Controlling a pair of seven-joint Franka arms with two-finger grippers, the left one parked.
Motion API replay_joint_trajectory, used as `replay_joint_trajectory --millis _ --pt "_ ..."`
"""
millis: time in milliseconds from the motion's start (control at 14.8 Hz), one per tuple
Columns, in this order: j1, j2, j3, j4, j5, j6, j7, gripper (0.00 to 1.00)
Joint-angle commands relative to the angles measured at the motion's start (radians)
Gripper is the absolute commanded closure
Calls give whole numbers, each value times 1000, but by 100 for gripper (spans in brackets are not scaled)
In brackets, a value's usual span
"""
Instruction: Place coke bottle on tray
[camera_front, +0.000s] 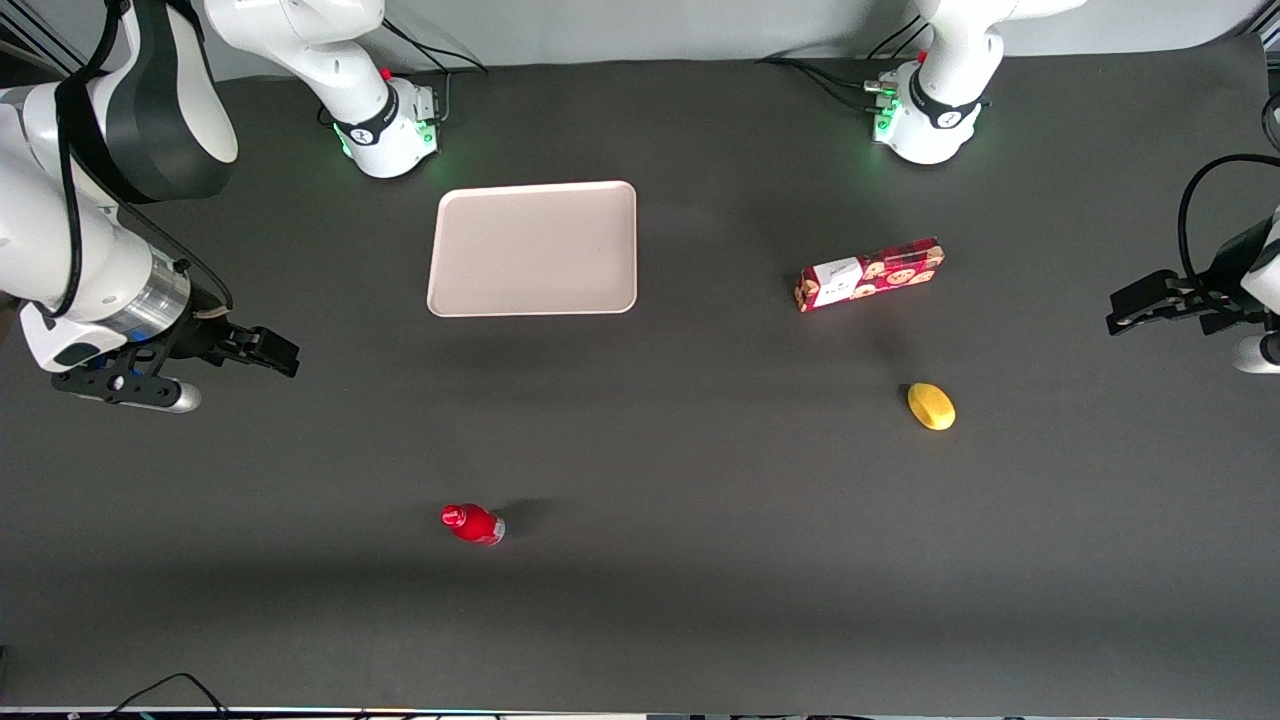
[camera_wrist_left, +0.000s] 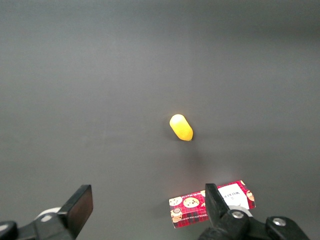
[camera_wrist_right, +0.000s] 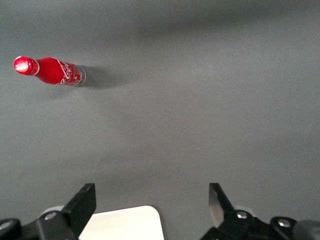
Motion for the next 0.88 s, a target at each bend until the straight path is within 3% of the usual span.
replay_joint_trajectory --millis 0,812 --pt "5 10 -1 28 19 -19 2 0" --pt "66 147 2 176 50 -8 72 0"
